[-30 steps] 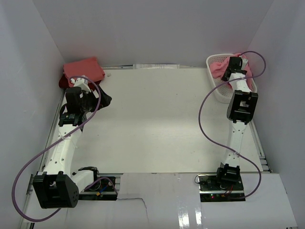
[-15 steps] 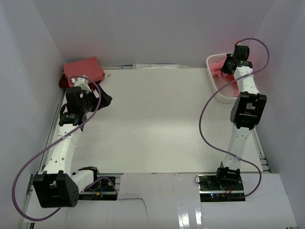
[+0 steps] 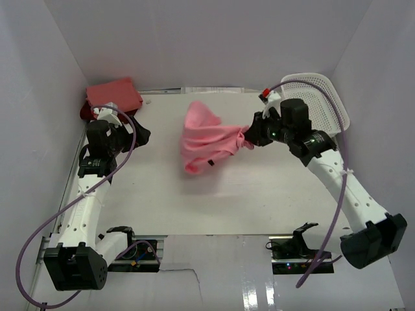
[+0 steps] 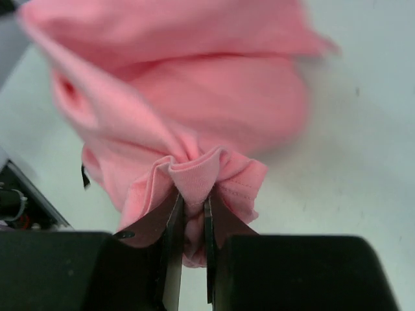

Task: Fold and stack the t-shirts
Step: Move the tshirt to the center of the board

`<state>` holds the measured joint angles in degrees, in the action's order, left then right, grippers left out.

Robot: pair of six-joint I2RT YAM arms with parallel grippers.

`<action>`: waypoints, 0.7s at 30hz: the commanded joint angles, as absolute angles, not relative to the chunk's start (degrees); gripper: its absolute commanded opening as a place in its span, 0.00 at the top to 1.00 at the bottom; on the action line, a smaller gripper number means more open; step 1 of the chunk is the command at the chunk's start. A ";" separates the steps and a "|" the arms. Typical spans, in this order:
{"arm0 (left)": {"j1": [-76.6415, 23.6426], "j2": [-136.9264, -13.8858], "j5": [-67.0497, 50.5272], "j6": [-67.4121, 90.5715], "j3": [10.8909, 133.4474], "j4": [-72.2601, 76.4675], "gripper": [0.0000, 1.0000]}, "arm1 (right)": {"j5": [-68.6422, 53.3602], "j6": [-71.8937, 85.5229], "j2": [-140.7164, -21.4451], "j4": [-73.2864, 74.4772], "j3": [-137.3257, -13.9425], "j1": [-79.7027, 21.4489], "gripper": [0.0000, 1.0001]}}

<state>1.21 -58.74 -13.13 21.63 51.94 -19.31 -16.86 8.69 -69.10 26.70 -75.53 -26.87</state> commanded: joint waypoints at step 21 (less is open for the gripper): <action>-1.67 -68.01 -18.11 20.57 55.81 -28.89 0.02 | -4.84 15.11 -74.28 35.07 -57.59 -34.45 0.20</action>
<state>-1.28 -65.10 -16.75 21.02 53.01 -23.05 -7.60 12.78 -76.75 34.13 -59.37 -34.11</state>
